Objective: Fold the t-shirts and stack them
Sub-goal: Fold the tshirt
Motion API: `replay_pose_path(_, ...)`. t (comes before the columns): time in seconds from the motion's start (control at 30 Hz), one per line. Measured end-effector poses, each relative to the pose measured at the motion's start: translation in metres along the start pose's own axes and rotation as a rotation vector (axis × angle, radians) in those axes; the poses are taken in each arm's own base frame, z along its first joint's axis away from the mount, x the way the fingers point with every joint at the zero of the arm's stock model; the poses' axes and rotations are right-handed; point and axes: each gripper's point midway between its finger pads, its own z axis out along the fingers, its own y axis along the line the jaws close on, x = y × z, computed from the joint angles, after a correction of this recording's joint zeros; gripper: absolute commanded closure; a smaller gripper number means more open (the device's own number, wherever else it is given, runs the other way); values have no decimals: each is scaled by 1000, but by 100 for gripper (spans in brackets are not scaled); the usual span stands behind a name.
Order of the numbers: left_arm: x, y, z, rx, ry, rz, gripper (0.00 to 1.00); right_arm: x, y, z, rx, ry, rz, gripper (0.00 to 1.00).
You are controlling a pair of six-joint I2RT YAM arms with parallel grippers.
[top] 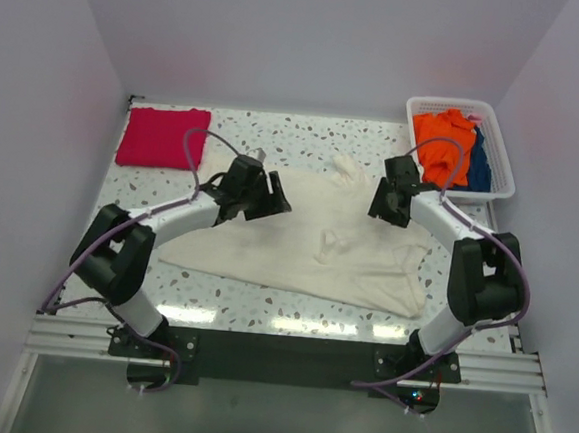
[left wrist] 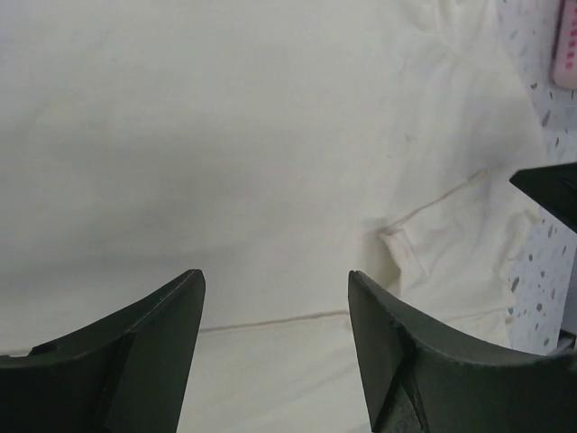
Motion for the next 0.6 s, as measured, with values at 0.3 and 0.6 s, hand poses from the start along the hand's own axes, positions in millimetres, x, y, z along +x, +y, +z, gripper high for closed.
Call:
replay_pose_path(0.3,47,-63,49,150,178,81,30,12,2,19,-1,53,-8,46)
replay_pose_path(0.6,84,-85,73,211,286,111,34,17,4,27,-6,61,-8,48)
